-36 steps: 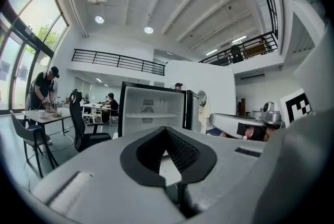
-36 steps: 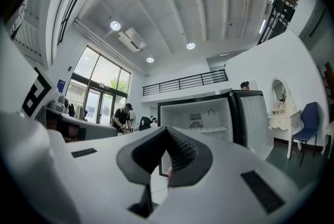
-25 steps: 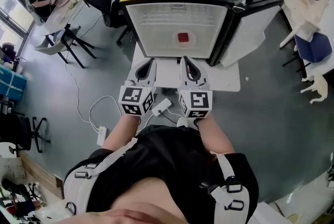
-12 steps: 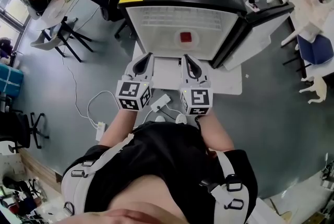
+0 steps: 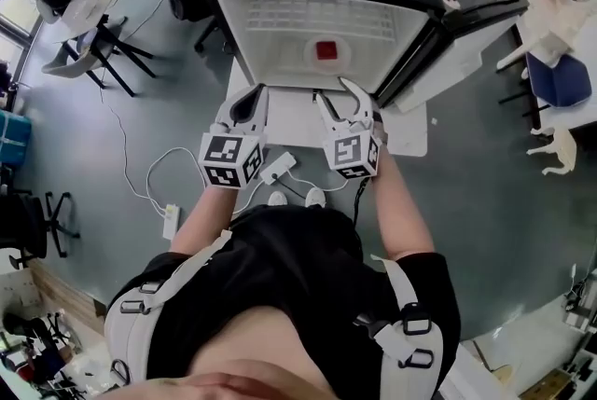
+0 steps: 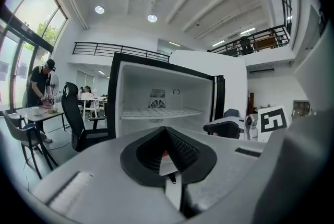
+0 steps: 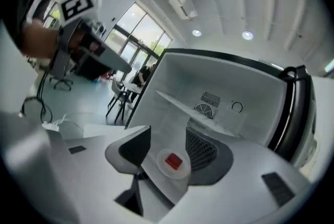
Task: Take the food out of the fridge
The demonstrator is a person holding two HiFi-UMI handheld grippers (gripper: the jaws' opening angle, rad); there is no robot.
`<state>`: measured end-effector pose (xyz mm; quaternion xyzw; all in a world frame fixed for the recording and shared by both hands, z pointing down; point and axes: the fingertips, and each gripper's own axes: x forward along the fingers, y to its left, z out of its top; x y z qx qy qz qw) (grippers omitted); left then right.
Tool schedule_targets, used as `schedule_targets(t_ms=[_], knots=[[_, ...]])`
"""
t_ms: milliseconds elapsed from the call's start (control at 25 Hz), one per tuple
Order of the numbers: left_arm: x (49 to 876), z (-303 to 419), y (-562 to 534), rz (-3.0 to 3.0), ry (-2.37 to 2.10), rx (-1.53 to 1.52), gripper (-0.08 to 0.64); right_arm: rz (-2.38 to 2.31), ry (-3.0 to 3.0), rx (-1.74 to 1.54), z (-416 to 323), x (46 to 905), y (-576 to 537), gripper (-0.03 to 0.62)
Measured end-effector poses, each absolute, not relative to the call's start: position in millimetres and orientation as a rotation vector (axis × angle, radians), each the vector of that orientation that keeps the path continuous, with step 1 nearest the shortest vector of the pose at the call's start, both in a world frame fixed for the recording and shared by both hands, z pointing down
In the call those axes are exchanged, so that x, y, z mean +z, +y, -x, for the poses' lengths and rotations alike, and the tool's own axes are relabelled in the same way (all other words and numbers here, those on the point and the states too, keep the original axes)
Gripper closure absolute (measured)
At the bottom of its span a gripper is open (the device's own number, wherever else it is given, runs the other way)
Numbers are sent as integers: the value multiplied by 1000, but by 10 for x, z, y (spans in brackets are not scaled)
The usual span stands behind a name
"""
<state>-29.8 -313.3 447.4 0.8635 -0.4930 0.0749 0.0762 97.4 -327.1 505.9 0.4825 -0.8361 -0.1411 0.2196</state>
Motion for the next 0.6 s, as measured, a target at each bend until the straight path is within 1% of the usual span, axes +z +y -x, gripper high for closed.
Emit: schedule_targets(t_ms=[200,440,600], knots=[[4564,338,-3121,-2566,-1487,259,557,-1101,-2121,-484,-974,5662,-3449,380],[4625,469,-3099,-2529,-1530,279,557,-958,-1908,-348,-1068,6421,-3719,373],[4635,606,-3094,-2495,-1581,286,557,-851,-1829,-343,-1045,6759,-3879,371]])
